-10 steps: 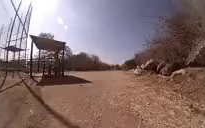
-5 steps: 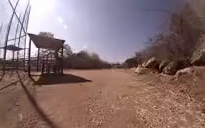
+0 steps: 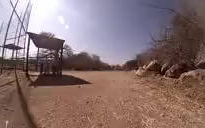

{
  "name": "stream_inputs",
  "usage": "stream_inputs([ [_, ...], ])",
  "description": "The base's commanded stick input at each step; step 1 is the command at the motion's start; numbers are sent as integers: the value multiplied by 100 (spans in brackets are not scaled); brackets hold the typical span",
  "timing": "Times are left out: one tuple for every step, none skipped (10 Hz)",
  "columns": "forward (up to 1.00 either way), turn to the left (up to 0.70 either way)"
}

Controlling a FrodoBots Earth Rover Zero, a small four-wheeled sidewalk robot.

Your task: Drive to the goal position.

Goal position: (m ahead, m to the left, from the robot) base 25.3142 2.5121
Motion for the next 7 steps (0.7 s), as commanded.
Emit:
stream_inputs([
  [50, 0],
  [50, 0],
  [50, 0],
  [50, 0],
  [50, 0],
  [50, 0],
  [50, 0],
])
